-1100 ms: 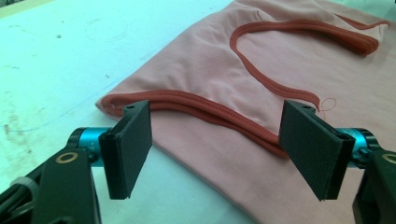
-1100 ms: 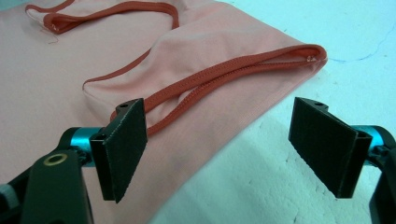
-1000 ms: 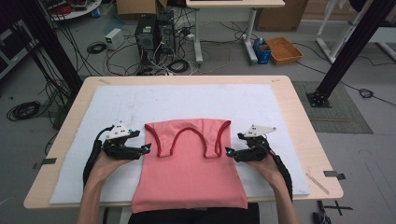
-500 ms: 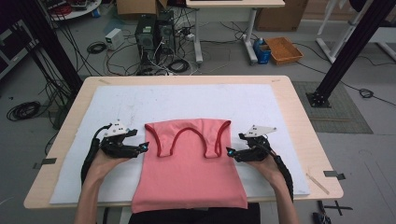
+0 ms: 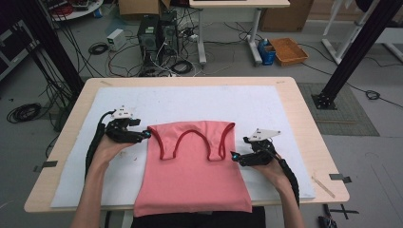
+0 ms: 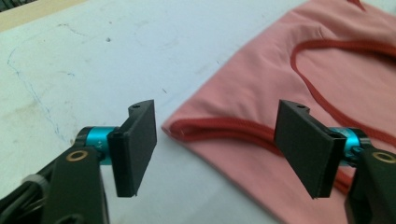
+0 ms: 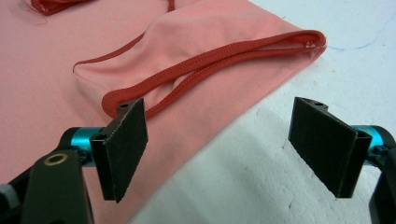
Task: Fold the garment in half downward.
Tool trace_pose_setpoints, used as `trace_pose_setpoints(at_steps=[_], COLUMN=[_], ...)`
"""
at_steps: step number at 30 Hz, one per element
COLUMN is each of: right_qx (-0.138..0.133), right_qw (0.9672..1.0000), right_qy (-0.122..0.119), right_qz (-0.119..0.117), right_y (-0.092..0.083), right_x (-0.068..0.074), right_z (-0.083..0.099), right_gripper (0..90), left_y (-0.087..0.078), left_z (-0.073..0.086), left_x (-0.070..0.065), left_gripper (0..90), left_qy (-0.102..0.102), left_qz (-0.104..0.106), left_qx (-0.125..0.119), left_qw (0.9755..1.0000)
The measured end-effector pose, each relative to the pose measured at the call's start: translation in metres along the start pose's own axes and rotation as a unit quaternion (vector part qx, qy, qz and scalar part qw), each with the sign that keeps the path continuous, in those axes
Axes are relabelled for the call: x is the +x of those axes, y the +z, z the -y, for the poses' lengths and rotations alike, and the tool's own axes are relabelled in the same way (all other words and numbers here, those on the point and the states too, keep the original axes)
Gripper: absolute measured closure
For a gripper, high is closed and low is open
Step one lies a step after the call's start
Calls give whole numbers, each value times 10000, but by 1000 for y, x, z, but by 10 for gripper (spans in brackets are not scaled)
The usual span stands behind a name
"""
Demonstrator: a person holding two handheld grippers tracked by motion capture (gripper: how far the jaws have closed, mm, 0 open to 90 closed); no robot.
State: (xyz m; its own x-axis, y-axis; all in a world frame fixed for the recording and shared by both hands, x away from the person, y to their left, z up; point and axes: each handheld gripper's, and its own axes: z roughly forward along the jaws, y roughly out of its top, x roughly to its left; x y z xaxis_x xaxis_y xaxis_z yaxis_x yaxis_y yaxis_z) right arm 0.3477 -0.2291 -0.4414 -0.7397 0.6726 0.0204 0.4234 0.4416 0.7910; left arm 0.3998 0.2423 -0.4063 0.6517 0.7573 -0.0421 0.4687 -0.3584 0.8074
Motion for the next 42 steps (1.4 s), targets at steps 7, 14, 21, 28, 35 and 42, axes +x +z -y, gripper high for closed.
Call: trace_pose_setpoints(at_steps=[7,14,21,28,35,42], right_qx=[20,68,87,109,97,87], right_qw=[10000,10000,9999,9999,9999,9999], right_qy=[-25,-51,-41,-43,-54,-35], right_qz=[10,45,72,80,102,125], right_y=[1,2,2,3,3,1], right_x=[1,1,1,1,2,1], right_z=[0,1,1,1,1,1], right_gripper=[196,196,196,197,197,197], left_y=[24,44,48,49,50,48], left_z=[-8,-1,6,14,13,12], left_x=[7,10,13,12,8,6], left_gripper=[381,411,443,443,538,611], left_qy=[-153,-349,-458,-396,-287,-233], left_qz=[-127,-183,-224,-241,-181,-122], left_qx=[215,445,590,470,496,534], left_qw=[9996,9982,9970,9978,9982,9982])
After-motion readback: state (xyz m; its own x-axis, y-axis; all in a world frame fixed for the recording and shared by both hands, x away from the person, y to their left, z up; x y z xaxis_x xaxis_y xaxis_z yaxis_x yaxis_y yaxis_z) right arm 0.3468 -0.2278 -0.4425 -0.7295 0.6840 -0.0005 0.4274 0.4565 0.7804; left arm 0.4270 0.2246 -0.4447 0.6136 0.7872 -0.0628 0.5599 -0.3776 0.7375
